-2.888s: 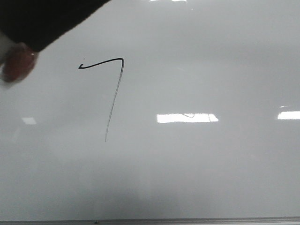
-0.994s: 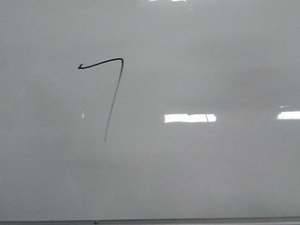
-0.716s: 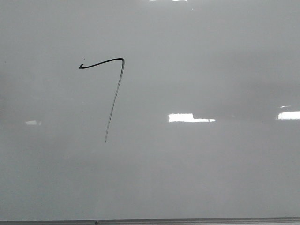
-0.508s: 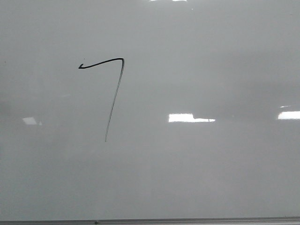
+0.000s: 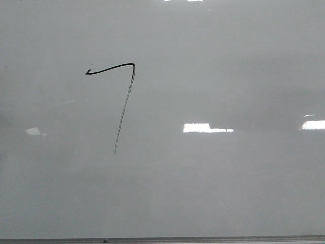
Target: Write number 7 on whiteboard
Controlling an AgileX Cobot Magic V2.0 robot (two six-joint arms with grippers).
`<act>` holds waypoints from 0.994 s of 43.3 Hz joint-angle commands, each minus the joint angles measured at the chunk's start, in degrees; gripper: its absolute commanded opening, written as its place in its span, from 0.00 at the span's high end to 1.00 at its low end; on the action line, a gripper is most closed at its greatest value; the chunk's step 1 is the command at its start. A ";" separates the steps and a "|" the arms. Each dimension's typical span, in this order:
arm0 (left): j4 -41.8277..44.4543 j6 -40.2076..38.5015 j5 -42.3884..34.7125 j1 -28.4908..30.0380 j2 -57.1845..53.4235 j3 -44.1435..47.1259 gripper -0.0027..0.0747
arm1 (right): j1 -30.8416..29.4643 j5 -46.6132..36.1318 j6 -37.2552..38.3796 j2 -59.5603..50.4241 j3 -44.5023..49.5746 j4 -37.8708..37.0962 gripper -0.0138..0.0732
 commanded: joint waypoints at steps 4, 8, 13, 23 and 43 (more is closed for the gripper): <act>-0.74 -0.52 -2.85 -0.05 -1.55 -1.65 0.49 | -0.32 -3.42 -0.15 0.17 -1.41 1.83 0.91; -0.74 -0.52 -0.60 -0.05 -2.70 -1.65 0.48 | -0.32 -3.42 -0.15 0.17 -1.41 1.83 0.91; -0.63 -0.52 2.56 -0.05 -7.00 -1.65 0.48 | -0.32 -3.72 -0.15 0.17 -1.41 1.83 0.91; -0.63 -0.52 6.05 -0.13 -20.97 -1.52 0.64 | -0.32 -3.60 -0.15 0.17 -1.41 1.83 0.91; -0.31 -0.05 4.72 -0.13 -56.14 2.11 0.99 | -0.32 -3.60 -0.15 0.17 -1.41 1.83 0.91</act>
